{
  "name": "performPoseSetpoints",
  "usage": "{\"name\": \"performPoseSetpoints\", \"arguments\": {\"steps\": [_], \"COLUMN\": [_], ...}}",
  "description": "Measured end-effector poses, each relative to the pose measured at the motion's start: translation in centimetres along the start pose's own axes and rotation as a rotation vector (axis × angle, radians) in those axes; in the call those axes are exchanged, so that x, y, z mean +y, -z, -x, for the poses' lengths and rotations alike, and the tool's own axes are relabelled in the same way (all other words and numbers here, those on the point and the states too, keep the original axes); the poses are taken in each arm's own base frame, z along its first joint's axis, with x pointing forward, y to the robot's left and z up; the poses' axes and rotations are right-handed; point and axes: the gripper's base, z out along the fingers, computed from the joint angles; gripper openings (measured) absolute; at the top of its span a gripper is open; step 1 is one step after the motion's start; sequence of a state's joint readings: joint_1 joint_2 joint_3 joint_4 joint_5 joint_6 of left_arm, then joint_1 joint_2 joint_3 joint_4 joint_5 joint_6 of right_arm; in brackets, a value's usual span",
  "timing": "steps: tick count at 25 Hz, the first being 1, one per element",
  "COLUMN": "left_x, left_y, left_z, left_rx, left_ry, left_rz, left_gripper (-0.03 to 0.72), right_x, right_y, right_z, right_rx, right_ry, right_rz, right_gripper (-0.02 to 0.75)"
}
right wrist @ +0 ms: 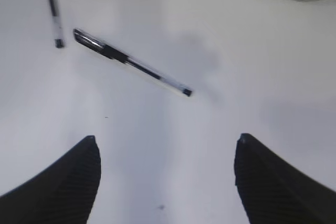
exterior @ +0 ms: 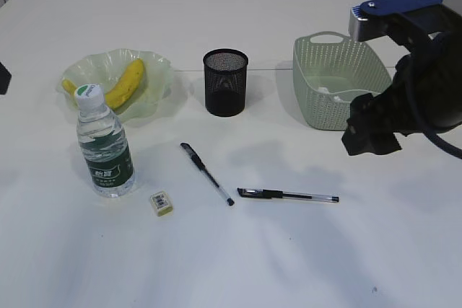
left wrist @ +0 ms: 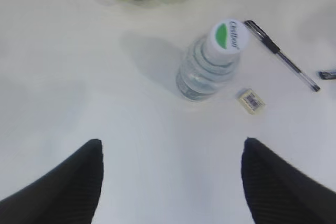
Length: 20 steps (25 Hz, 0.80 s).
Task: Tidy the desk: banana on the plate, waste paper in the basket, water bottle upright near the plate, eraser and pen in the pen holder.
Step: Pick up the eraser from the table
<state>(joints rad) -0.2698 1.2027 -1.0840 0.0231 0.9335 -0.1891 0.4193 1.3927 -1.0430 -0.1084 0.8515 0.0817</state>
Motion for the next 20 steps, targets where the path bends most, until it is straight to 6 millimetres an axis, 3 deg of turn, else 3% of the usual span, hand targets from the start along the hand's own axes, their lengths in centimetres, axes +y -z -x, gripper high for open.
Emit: {"name": "performPoseSetpoints", "arguments": {"steps": [5, 14, 20], "left_x": [-2.1, -2.1, -2.1], "left_y": [0.1, 0.1, 0.2], "left_z": [-0.5, -0.1, 0.9], "left_rx": [0.011, -0.031, -0.144], "left_ry": [-0.073, -0.105, 0.050], "left_rz": [-0.052, -0.031, -0.044], "left_gripper": [0.582, 0.582, 0.582], "right_x": [1.4, 2.7, 3.2], "right_y": [0.1, -0.4, -0.4], "right_z": [0.3, 0.1, -1.0], "right_rx": [-0.020, 0.058, 0.198], "right_ry": [-0.135, -0.253, -0.268], "right_rz": [0.151, 0.284, 0.328], "right_gripper": [0.589, 0.553, 0.530]}}
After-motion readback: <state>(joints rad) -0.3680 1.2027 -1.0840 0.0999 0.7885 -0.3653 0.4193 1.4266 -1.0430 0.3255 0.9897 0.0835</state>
